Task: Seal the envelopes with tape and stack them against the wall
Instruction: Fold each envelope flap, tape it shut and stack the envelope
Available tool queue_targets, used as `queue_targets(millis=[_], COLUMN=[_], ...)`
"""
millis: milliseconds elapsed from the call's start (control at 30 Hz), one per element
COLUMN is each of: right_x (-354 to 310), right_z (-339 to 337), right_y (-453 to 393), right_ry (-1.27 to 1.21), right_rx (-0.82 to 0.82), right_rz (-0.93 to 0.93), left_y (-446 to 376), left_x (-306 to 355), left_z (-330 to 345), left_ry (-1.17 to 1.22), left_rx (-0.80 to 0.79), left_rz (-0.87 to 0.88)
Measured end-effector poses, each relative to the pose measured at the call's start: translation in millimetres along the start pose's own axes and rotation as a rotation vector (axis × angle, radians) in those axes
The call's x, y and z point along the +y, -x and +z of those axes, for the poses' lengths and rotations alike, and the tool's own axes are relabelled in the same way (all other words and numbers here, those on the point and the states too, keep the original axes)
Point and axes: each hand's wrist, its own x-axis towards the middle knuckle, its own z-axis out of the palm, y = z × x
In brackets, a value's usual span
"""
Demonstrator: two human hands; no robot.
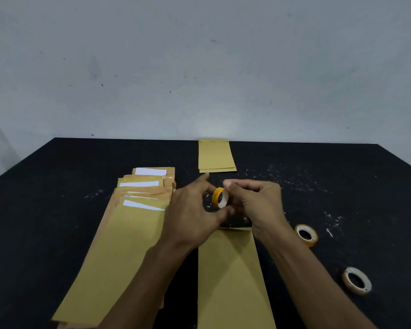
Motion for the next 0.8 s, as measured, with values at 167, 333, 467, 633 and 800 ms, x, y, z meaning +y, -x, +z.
queue_targets(millis=[167,333,467,633,800], right_x=[14,35,43,44,44], right_z=[-2,0,10,10,7], right_y=[-26,-62,-77,-86,-85], right_ry=[0.244,0.787,1.003,1.032,1.037], right_rx=[-0.002,-0.037,-0.031,-0.005,0.054], right_rz=[0.071,-0.032,-0.016,-0.085,-0.14], left_y=[-9,-19,-27,-35,-35], left_x=[-6,-1,-1,-4,-10], left_z=[7,10,14,18,22], left_ry=[-0.116,-0.363,-0.47,-0.49,-0.446], left_rx=[0.071,-0.047,-0.104,-0.12,-0.111], left_rz=[-0.085,-0.158,-0.136,-0.102,-0.044])
